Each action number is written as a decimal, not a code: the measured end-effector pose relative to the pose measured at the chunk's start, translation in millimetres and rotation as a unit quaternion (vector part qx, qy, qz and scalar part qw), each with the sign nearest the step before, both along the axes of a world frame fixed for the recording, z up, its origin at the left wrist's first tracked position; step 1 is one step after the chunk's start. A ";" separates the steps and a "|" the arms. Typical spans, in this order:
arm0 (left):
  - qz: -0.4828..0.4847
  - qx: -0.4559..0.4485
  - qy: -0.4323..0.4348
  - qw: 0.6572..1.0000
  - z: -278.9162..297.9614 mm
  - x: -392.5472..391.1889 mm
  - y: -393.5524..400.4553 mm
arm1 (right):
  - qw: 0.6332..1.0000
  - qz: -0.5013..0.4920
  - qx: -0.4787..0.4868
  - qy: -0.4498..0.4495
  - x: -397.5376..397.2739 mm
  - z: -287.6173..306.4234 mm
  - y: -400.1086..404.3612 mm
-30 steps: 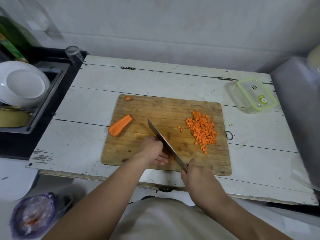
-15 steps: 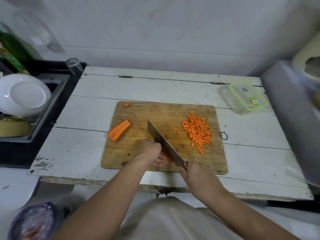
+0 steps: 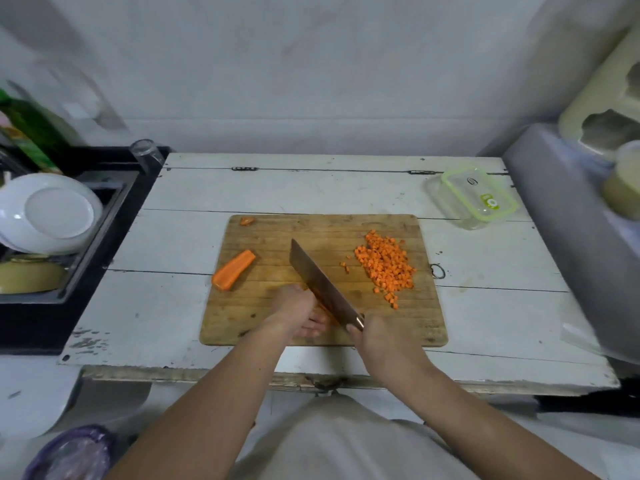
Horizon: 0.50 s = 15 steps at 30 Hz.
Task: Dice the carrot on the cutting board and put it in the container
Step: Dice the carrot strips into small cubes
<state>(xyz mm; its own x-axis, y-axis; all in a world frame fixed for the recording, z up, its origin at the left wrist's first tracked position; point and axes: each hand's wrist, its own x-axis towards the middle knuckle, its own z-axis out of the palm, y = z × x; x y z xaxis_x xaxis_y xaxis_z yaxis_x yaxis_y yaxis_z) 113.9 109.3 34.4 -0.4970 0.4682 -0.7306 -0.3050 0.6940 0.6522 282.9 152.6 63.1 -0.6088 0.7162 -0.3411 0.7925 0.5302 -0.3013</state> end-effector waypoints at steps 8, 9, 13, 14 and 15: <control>-0.004 -0.016 0.002 1.000 -2.6 -1.9 2.0 | 0.995 -0.033 -0.089 0.024 24.9 -3.1 16.4; -0.003 -0.015 0.002 1.000 -3.4 -2.1 2.7 | 0.995 -0.033 -0.087 0.028 27.8 -4.5 17.2; -0.006 -0.017 -0.002 1.000 -2.4 -1.4 1.7 | 0.992 -0.055 -0.101 0.041 32.1 -7.5 20.9; -0.004 -0.019 -0.004 1.000 -2.3 -2.1 1.8 | 0.992 -0.064 -0.102 0.040 33.8 -6.8 24.5; -0.003 -0.021 -0.007 1.000 -3.9 -3.3 2.0 | 0.991 -0.074 -0.102 0.039 35.6 -6.3 29.0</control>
